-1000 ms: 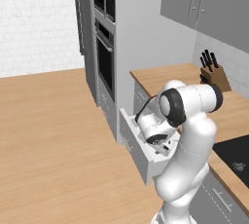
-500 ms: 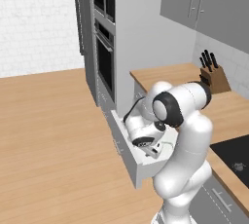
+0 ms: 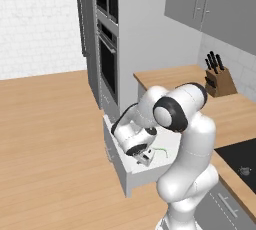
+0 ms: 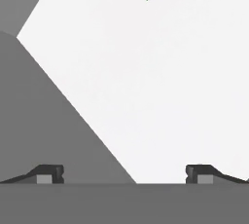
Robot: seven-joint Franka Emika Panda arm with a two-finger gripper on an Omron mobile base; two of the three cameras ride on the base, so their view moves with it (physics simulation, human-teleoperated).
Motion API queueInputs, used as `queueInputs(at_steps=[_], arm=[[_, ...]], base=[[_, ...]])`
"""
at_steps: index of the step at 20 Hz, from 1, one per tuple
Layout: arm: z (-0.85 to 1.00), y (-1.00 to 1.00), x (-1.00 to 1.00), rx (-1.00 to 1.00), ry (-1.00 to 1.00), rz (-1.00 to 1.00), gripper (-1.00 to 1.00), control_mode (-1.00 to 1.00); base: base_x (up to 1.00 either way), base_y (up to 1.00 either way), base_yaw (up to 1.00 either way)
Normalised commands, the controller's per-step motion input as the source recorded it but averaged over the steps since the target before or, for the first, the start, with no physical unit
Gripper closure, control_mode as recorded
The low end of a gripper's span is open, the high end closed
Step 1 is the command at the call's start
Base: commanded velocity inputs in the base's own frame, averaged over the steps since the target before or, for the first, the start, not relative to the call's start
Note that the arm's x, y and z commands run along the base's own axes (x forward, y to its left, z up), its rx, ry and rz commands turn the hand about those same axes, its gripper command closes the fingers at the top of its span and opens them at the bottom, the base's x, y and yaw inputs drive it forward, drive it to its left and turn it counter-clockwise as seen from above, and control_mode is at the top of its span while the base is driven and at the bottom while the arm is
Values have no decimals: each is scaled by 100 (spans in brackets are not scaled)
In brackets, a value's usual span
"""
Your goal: Take a straw from the drawer in front and place it inside the glass cup on the dining counter.
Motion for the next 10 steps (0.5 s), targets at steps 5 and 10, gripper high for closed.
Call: queueInputs(at_steps=[5,10], arm=[[23,84,22,1,5,1,-100,-100],[27,79,16,0,4,0,-100,-100]], base=[[0,0,0],[0,0,0]])
